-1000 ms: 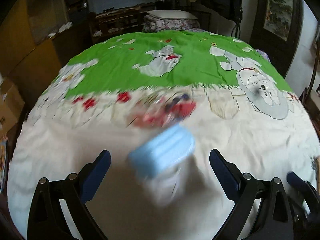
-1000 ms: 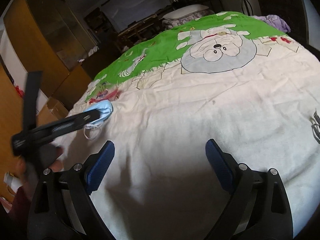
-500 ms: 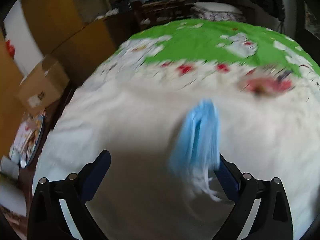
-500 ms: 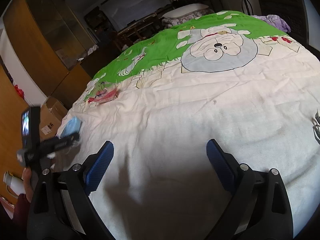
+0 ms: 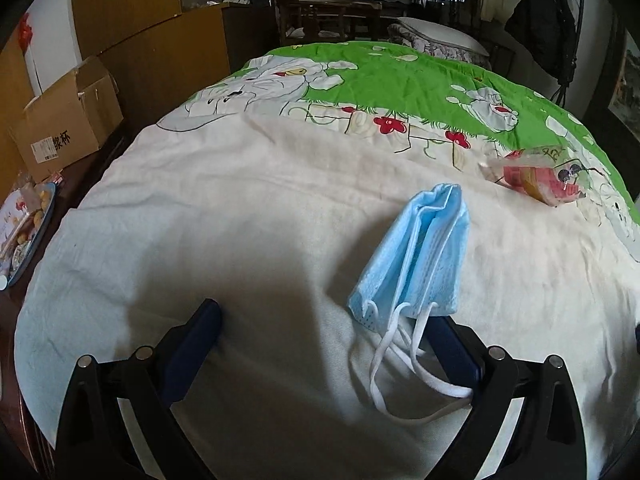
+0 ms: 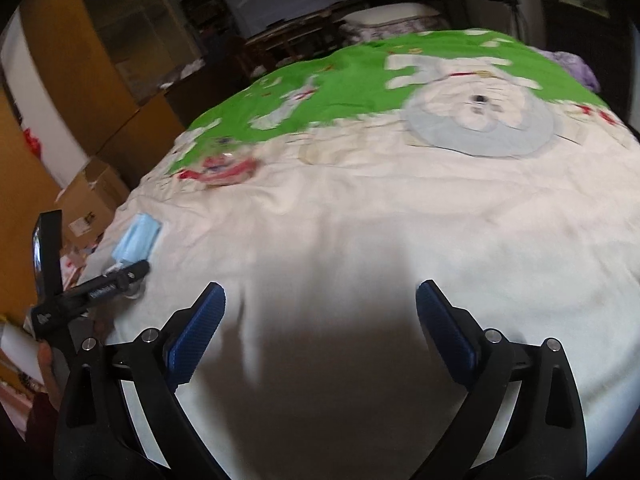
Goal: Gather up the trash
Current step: 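Grasp the blue face mask with the left tool while the right tool grasps the clear printed bag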
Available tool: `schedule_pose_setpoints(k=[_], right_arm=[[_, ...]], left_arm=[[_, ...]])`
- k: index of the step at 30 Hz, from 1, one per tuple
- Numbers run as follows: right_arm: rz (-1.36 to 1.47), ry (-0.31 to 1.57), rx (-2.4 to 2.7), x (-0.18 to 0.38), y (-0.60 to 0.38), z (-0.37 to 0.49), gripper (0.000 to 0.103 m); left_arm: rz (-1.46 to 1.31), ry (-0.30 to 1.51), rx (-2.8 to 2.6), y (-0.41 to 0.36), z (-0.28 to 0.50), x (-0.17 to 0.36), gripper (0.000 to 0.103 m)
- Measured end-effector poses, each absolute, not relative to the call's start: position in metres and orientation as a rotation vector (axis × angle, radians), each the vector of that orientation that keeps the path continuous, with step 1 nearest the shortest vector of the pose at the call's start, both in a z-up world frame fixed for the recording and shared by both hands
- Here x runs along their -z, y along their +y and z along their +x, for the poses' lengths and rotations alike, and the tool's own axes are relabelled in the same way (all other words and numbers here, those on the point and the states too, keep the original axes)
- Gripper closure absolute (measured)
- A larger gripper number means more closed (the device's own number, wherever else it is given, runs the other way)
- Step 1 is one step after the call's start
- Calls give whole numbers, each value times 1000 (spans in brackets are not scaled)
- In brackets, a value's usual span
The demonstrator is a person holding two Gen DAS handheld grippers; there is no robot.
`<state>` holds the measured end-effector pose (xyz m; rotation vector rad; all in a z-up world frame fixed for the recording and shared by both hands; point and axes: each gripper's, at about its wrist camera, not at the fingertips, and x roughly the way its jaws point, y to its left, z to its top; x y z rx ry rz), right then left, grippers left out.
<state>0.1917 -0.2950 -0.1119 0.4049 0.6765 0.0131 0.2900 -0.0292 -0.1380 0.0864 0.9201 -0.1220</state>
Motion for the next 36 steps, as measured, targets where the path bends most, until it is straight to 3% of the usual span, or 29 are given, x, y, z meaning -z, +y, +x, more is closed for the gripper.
schedule_pose_setpoints(k=[11,17,23,29,32,35,36], right_arm=[[367,634,-106,71,-253,311,9],[306,694,-61,96,-237,359,9],[443,675,-129,105,-255,358,10],[373,706,-88,104,-245,360,13],[390,701,-79,104,-250,358,19],[391,686,-48,103,-253,354,40],[400,678,-60,103,-254,352,51]], left_arm=[[74,919,129,-27,291,138,4],[66,917,133,-26,291,139,4],[65,914,134,-26,290,140,4],[64,914,133,-26,290,140,4],[66,914,132,-26,290,140,4],[65,913,133,-26,290,140,4],[65,913,133,-26,290,139,4]])
